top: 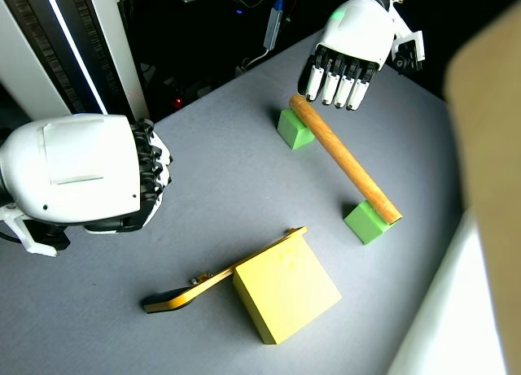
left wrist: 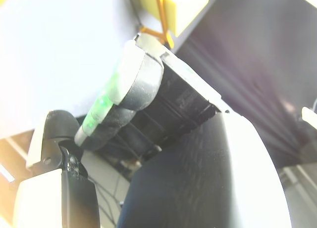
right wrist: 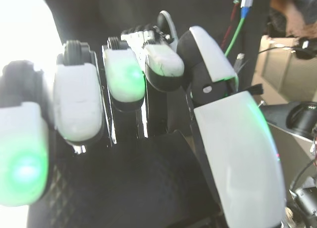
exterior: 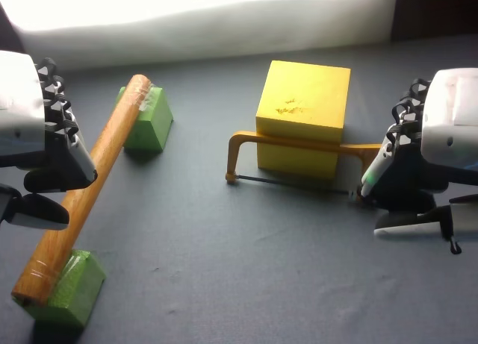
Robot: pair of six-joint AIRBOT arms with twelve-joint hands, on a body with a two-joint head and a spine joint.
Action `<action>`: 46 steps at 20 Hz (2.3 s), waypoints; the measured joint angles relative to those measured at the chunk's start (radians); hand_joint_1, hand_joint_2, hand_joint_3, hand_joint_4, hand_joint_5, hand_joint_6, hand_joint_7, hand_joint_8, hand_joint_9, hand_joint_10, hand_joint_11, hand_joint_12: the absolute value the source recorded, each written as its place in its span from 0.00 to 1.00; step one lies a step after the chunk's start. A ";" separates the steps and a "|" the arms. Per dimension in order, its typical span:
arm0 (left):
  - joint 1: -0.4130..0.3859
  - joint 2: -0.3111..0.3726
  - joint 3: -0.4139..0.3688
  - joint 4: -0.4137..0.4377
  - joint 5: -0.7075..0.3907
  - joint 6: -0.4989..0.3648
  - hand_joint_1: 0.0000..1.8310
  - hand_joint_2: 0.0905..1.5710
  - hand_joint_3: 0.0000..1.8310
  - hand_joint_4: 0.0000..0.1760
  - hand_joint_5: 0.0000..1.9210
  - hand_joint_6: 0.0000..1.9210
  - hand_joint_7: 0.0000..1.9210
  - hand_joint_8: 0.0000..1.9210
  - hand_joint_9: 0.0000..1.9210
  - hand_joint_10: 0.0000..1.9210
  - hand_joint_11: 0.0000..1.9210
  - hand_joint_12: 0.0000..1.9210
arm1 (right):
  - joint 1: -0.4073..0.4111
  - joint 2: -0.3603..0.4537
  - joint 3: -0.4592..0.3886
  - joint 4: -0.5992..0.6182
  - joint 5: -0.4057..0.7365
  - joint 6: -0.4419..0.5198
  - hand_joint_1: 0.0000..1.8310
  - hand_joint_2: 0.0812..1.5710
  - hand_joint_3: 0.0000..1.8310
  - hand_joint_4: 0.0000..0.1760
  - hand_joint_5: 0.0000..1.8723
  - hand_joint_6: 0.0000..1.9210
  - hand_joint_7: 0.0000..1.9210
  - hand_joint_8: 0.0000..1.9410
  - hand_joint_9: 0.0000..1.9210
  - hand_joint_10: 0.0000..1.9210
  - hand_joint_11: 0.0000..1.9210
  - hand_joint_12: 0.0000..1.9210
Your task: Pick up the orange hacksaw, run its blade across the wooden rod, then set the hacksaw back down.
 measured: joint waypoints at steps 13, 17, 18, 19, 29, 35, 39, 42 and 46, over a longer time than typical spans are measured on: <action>0.002 0.008 0.011 0.032 -0.022 0.001 0.00 0.70 0.00 0.00 0.03 0.00 0.02 0.00 0.02 0.00 0.02 0.04 | -0.048 0.073 -0.019 0.415 -0.059 -0.006 0.10 0.62 0.00 0.00 0.02 0.00 0.04 0.00 0.04 0.00 0.00 0.24; -0.010 0.008 0.009 0.058 -0.037 0.003 0.00 0.72 0.00 0.00 0.02 0.00 0.02 0.00 0.02 0.00 0.01 0.05 | -0.126 0.145 -0.019 0.557 -0.060 -0.003 0.24 0.68 0.01 0.00 0.00 0.00 0.02 0.00 0.03 0.00 0.00 0.25; -0.013 0.009 0.000 0.054 -0.051 0.003 0.00 0.72 0.00 0.00 0.02 0.00 0.02 0.00 0.02 0.00 0.01 0.05 | -0.151 0.160 -0.019 0.578 -0.042 0.019 0.29 0.70 0.01 0.00 0.00 0.00 0.01 0.00 0.03 0.00 0.00 0.27; -0.015 0.009 -0.006 0.052 -0.068 0.003 0.00 0.72 0.00 0.00 0.02 0.00 0.02 0.00 0.02 0.00 0.01 0.05 | -0.193 0.180 -0.021 0.591 -0.017 0.037 0.30 0.72 0.01 0.00 0.00 0.00 0.01 0.00 0.03 0.00 0.00 0.30; 0.039 0.129 -0.106 0.075 -0.034 0.002 0.02 0.73 0.00 0.00 0.03 0.00 0.02 0.00 0.03 0.00 0.00 0.06 | -0.457 0.171 0.034 0.727 0.069 0.264 0.54 0.68 0.00 0.00 0.00 0.00 0.00 0.00 0.03 0.00 0.00 0.24; 0.077 0.219 -0.171 0.077 -0.029 0.002 0.00 0.74 0.00 0.00 0.01 0.00 0.01 0.00 0.02 0.00 0.00 0.04 | -0.555 0.123 0.105 0.813 0.089 0.446 0.57 0.68 0.00 0.00 0.01 0.00 0.00 0.00 0.01 0.00 0.00 0.20; 0.107 0.252 -0.187 0.075 -0.037 0.002 0.00 0.74 0.00 0.00 0.03 0.00 0.02 0.00 0.02 0.00 0.00 0.08 | -0.602 0.062 0.201 0.818 0.147 0.502 0.56 0.69 0.00 0.00 0.01 0.00 0.00 0.00 0.02 0.00 0.00 0.23; 0.130 0.257 -0.207 0.074 -0.015 0.002 0.00 0.74 0.00 0.00 0.02 0.00 0.02 0.00 0.02 0.00 0.00 0.07 | -0.652 0.021 0.233 0.819 0.172 0.552 0.54 0.69 0.00 0.00 0.02 0.00 0.02 0.00 0.03 0.00 0.00 0.26; 0.131 0.257 -0.237 0.068 0.106 0.001 0.02 0.75 0.00 0.00 0.02 0.00 0.02 0.00 0.02 0.00 0.00 0.06 | -0.663 -0.055 0.275 0.794 0.186 0.623 0.51 0.69 0.00 0.00 0.01 0.00 0.01 0.00 0.03 0.00 0.00 0.22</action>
